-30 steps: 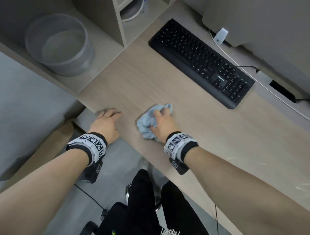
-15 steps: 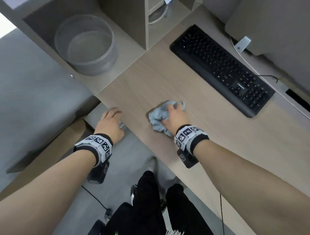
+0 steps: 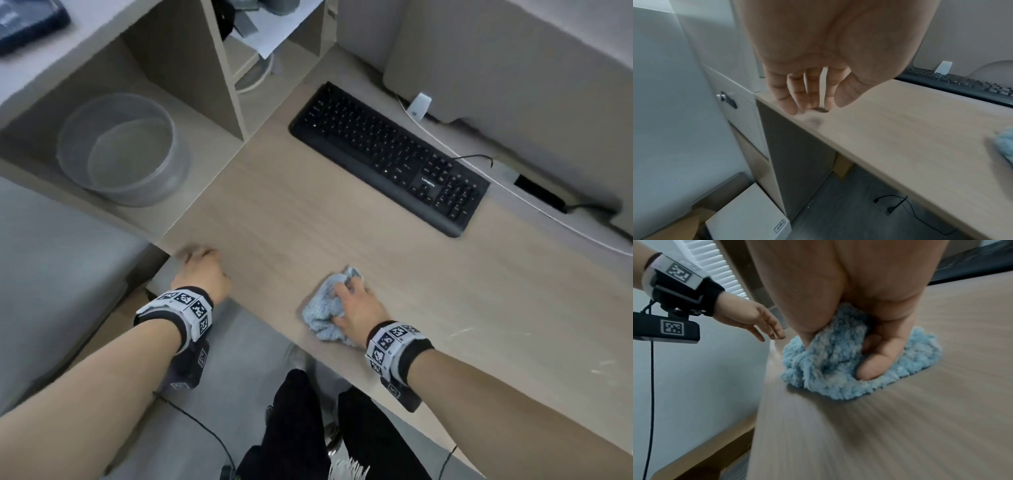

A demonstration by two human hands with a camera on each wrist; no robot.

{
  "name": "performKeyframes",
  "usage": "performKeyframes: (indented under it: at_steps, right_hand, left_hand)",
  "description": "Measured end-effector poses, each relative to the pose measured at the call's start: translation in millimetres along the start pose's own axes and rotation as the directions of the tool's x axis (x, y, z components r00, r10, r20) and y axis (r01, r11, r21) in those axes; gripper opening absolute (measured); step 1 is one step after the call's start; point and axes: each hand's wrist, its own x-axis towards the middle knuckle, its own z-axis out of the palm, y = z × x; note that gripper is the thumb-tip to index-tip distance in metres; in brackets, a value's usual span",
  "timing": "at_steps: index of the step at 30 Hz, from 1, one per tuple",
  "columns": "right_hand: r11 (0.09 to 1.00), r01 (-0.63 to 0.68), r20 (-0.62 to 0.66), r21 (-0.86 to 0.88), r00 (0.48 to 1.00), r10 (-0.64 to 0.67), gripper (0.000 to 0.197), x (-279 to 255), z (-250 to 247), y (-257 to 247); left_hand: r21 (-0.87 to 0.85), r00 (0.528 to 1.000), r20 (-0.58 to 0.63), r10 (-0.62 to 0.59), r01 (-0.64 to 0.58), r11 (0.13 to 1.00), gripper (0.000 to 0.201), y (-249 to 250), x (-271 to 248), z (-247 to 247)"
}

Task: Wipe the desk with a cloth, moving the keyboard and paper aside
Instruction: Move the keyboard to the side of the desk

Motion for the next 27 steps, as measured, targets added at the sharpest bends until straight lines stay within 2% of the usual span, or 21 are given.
performKeyframes:
  at_steps: [2, 5, 9, 11, 13, 16, 19, 24, 27]
  right_hand:
    - [0.997, -0.072, -0.020, 0.035, 0.997, 0.073, 0.054, -12, -8, 21]
    - [0.987, -0.155, -0.014, 0.050, 0.988, 0.156, 0.054, -21, -17, 45]
    - [0.977, -0.156, 0.034, 0.143, 0.988, 0.153, 0.058, -24, -47, 77]
    - [0.969, -0.134, -0.037, 0.209, 0.989, 0.144, 0.064, -19, -76, 90]
    - [0.941, -0.153, -0.135, 0.302, 0.970, 0.201, 0.062, -8, -107, 107]
    - [0.786, -0.212, -0.204, 0.581, 0.897, 0.392, 0.049, 14, -141, 134]
    - [0.593, -0.244, -0.200, 0.768, 0.788, 0.583, 0.043, 37, -162, 156]
    - [0.334, -0.270, -0.118, 0.903, 0.592, 0.798, 0.060, 64, -179, 177]
    - [0.240, -0.285, -0.054, 0.928, 0.534, 0.844, 0.068, 77, -186, 183]
  left_hand:
    - [0.023, 0.999, -0.017, 0.033, -0.032, 0.999, 0.052, 32, 6, -7]
    - [0.062, 0.995, -0.024, 0.098, -0.096, 0.993, 0.035, 83, 12, -14]
    - [0.038, 0.988, -0.030, 0.155, -0.154, 0.987, 0.037, 149, 21, -19]
    - [0.003, 0.985, -0.039, 0.165, -0.165, 0.986, 0.037, 174, 27, -24]
    - [-0.024, 0.985, -0.055, 0.161, -0.163, 0.986, 0.038, 194, 38, -31]
    - [-0.092, 0.992, -0.076, 0.099, -0.106, 0.990, 0.043, 212, 59, -48]
    - [-0.173, 0.991, -0.124, 0.050, -0.071, 0.982, 0.049, 224, 89, -70]
    - [-0.212, 0.988, -0.151, 0.043, -0.075, 0.974, 0.076, 235, 167, -98]
    - [-0.197, 0.980, -0.194, 0.047, -0.086, 0.977, 0.079, 223, 237, -97]
